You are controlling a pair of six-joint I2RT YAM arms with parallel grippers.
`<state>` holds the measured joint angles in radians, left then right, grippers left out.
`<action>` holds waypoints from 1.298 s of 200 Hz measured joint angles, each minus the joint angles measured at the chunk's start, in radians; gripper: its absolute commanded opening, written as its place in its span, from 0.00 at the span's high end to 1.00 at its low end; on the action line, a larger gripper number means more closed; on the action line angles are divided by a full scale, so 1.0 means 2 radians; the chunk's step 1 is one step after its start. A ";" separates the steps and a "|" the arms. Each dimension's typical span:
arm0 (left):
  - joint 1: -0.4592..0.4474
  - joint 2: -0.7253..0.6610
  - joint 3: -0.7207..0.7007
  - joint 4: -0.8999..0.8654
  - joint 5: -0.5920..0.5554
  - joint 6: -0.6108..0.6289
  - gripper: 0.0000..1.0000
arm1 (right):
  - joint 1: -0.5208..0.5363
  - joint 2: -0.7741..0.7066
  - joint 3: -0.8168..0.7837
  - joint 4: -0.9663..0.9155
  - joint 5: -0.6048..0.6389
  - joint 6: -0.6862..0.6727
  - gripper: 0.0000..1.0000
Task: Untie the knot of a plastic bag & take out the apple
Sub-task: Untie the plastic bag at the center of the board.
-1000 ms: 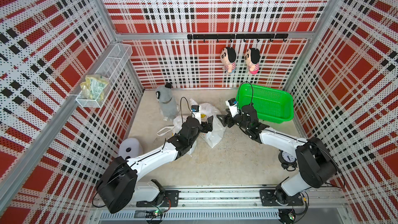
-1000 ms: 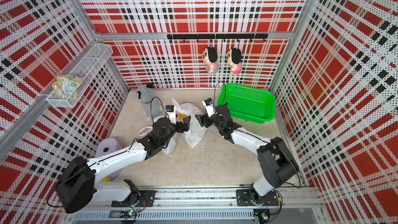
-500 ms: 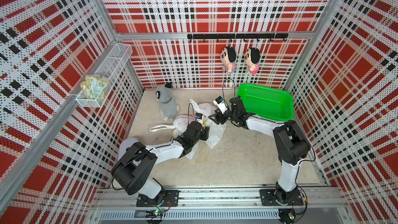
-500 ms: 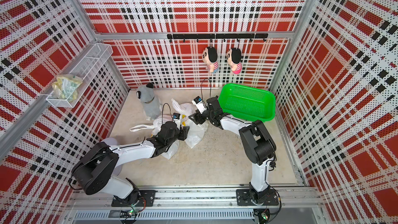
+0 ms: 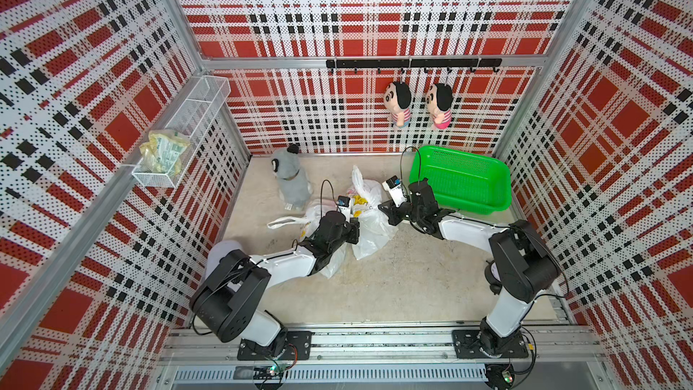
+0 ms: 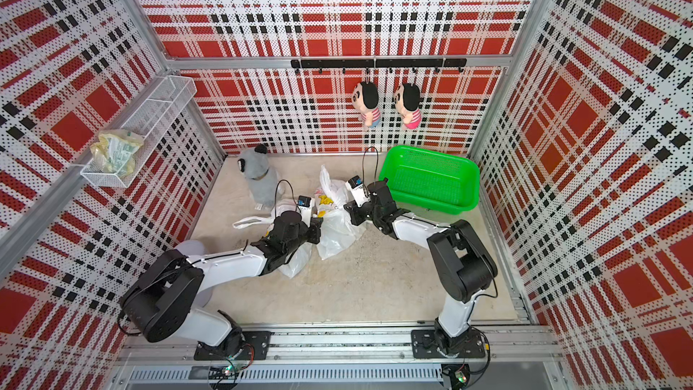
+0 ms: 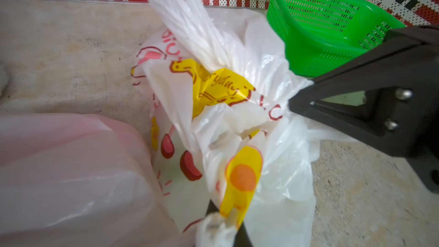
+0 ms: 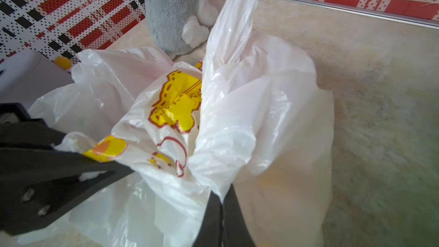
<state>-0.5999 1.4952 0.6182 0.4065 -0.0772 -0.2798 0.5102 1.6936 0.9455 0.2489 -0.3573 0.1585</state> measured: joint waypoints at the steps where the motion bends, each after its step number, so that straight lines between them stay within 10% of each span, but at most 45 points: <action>1: 0.000 0.000 0.000 0.001 0.000 0.000 1.00 | 0.000 -0.002 -0.002 0.001 0.001 0.002 1.00; 91: -0.023 -0.035 0.017 0.006 0.035 0.063 0.00 | 0.062 -0.126 -0.224 0.150 0.133 0.193 1.00; 150: -0.071 -0.117 0.010 0.026 0.026 0.139 0.02 | 0.062 -0.178 -0.262 0.192 0.161 0.254 1.00; 192: -0.090 -0.054 0.014 0.038 0.040 0.177 0.00 | 0.062 -0.202 -0.288 0.232 0.160 0.268 1.00; 211: -0.087 -0.006 0.016 0.038 0.060 0.180 0.23 | 0.062 -0.206 -0.299 0.244 0.159 0.272 1.00; 229: -0.078 0.018 0.017 0.039 0.076 0.179 0.71 | 0.062 -0.207 -0.306 0.252 0.159 0.274 1.00; 259: -0.060 0.020 0.017 0.063 0.104 0.168 0.98 | 0.061 -0.215 -0.323 0.256 0.168 0.276 1.00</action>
<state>-0.7189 1.5360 0.6525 0.5320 0.1307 0.0570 0.6331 1.2636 0.3000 0.7605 -0.0204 0.7105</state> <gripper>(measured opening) 0.114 0.042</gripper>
